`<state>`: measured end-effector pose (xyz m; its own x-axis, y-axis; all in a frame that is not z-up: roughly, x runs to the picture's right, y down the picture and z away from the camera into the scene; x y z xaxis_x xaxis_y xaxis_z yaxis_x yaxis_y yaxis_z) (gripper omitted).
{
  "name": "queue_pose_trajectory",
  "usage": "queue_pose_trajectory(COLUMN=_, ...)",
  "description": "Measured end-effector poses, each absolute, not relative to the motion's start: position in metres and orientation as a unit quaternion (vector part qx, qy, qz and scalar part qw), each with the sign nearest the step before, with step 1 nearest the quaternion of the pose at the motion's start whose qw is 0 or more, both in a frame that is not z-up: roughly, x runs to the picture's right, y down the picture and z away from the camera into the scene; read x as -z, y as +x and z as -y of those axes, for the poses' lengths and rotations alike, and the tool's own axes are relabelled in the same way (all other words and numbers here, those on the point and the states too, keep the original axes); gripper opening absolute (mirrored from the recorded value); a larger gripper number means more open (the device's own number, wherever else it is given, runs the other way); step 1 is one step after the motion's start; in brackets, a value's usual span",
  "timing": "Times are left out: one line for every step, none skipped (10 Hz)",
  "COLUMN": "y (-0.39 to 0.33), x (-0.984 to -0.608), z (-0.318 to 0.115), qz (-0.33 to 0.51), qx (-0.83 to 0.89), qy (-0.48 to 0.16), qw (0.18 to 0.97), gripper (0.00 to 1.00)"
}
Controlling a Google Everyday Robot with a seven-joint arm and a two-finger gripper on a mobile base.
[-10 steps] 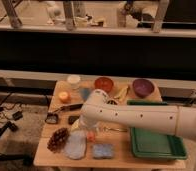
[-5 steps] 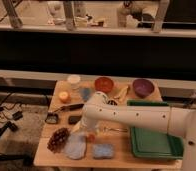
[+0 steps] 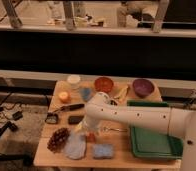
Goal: Place pepper in tray
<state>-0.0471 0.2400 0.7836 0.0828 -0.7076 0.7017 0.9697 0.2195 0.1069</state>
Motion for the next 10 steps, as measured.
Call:
queue_pose_trajectory(y=-0.044, x=-0.784, z=-0.240, qz=0.328, qx=0.591, qy=-0.199, qw=0.709, gripper=0.80)
queue_pose_trajectory(y=-0.042, x=-0.785, z=-0.241, qz=0.328, qx=0.590, qy=-0.200, qw=0.710, gripper=0.80)
queue_pose_trajectory(y=-0.042, x=-0.786, z=-0.242, qz=0.329, qx=0.591, qy=-0.200, qw=0.709, gripper=0.80)
queue_pose_trajectory(y=-0.043, x=-0.787, z=-0.243, qz=0.329, qx=0.592, qy=-0.201, qw=0.708, gripper=0.80)
queue_pose_trajectory(y=-0.043, x=-0.788, z=-0.244, qz=0.330, qx=0.592, qy=-0.202, qw=0.707, gripper=0.80)
queue_pose_trajectory(y=-0.042, x=-0.789, z=-0.245, qz=0.331, qx=0.592, qy=-0.203, qw=0.706, gripper=0.80)
queue_pose_trajectory(y=-0.041, x=-0.791, z=-0.246, qz=0.331, qx=0.592, qy=-0.204, qw=0.706, gripper=0.80)
queue_pose_trajectory(y=-0.040, x=-0.792, z=-0.247, qz=0.331, qx=0.592, qy=-0.205, qw=0.706, gripper=0.80)
queue_pose_trajectory(y=-0.039, x=-0.793, z=-0.247, qz=0.331, qx=0.591, qy=-0.206, qw=0.706, gripper=0.80)
queue_pose_trajectory(y=-0.037, x=-0.795, z=-0.248, qz=0.331, qx=0.590, qy=-0.207, qw=0.707, gripper=0.78)
